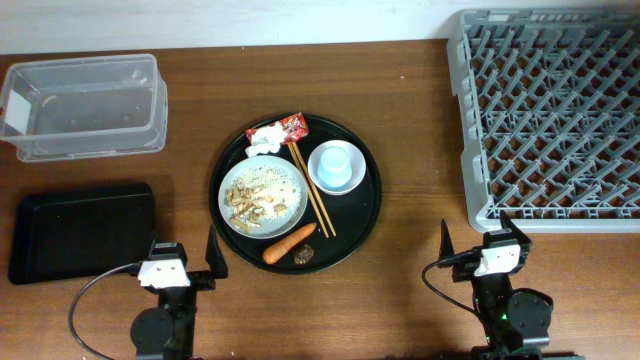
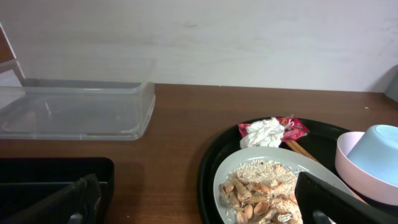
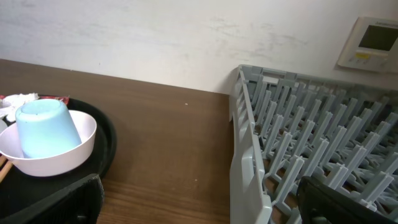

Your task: Sort waste into correct bins and load items into the dishwasher rack

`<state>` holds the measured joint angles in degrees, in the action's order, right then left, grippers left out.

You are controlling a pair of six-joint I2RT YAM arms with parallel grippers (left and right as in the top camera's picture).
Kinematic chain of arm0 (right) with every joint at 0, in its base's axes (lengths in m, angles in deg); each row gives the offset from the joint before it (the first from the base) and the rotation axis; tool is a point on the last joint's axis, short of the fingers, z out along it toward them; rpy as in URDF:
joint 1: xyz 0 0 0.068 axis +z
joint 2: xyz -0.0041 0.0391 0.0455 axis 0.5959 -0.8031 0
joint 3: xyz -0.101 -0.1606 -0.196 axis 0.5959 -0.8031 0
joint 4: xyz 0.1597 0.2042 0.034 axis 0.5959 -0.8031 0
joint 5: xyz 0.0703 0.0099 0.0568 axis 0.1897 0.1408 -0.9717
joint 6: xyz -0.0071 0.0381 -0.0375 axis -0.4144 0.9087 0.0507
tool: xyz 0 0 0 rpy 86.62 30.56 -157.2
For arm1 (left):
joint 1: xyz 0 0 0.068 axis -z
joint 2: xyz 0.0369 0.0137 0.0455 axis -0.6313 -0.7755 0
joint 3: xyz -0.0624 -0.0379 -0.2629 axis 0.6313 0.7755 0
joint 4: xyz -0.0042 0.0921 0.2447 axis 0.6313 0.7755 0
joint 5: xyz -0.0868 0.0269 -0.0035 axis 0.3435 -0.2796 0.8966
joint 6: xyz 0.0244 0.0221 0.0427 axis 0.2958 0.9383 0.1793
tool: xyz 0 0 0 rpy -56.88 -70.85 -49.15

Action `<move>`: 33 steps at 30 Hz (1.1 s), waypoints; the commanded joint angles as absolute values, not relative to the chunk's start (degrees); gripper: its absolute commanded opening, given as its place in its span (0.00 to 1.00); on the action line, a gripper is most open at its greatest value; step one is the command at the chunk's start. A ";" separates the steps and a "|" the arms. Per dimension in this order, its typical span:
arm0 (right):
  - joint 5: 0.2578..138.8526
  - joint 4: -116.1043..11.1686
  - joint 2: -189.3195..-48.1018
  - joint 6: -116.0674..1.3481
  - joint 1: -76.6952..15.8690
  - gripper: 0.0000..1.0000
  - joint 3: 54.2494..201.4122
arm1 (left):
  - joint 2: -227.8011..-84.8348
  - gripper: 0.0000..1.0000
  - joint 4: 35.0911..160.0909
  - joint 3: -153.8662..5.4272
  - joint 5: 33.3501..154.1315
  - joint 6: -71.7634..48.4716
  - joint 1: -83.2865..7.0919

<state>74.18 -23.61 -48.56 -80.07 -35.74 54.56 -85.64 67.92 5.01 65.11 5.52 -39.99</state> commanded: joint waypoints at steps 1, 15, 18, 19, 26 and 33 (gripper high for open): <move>74.68 -24.00 -48.25 -79.81 -35.93 0.98 54.27 | -85.84 0.99 68.38 5.01 65.94 6.24 -39.79; 74.68 -24.00 -48.25 -79.81 -35.93 0.98 54.27 | -85.84 0.99 68.18 5.01 68.45 5.70 -39.77; 74.68 -24.00 -48.25 -79.81 -35.93 0.98 54.27 | -85.84 0.99 66.96 5.01 81.33 -1.97 -39.77; 74.68 -24.00 -48.25 -79.81 -35.93 0.98 54.27 | -85.84 0.99 66.63 5.01 87.27 -5.01 -39.77; 74.68 -24.00 -48.25 -79.81 -35.93 0.98 54.27 | -85.84 0.99 66.17 5.01 94.48 -11.53 -39.77; 74.68 -24.00 -48.25 -79.81 -35.93 0.98 54.27 | -85.84 0.99 59.26 3.94 97.17 -12.05 -39.77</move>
